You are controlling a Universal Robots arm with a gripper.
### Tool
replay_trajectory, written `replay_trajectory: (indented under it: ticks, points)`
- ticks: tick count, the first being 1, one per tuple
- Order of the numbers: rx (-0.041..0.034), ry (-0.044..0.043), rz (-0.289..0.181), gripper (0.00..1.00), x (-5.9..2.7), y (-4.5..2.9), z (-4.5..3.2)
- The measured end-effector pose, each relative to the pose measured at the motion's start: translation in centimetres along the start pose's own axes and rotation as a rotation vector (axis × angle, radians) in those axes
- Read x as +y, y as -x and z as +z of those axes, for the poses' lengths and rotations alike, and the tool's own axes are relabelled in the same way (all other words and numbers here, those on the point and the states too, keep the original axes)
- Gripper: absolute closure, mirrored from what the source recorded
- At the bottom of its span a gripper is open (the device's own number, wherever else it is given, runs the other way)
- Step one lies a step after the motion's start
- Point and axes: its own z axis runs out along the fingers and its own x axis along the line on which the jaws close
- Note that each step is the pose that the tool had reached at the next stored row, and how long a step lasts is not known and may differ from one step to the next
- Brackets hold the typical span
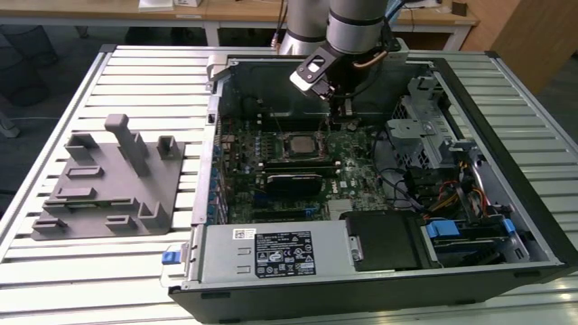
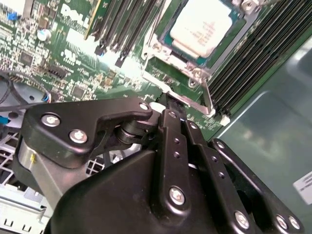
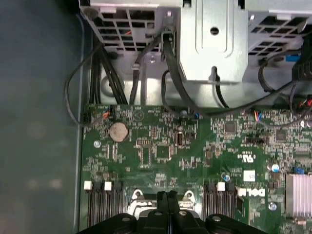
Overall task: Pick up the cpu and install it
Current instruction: 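Close the cpu cover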
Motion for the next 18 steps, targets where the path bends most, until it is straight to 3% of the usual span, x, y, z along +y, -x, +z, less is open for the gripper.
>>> replay_trajectory:
  ticks: [18]
  points:
    - [0.0001, 0.0001, 0.0, 0.89, -3.61, -0.05, 0.27]
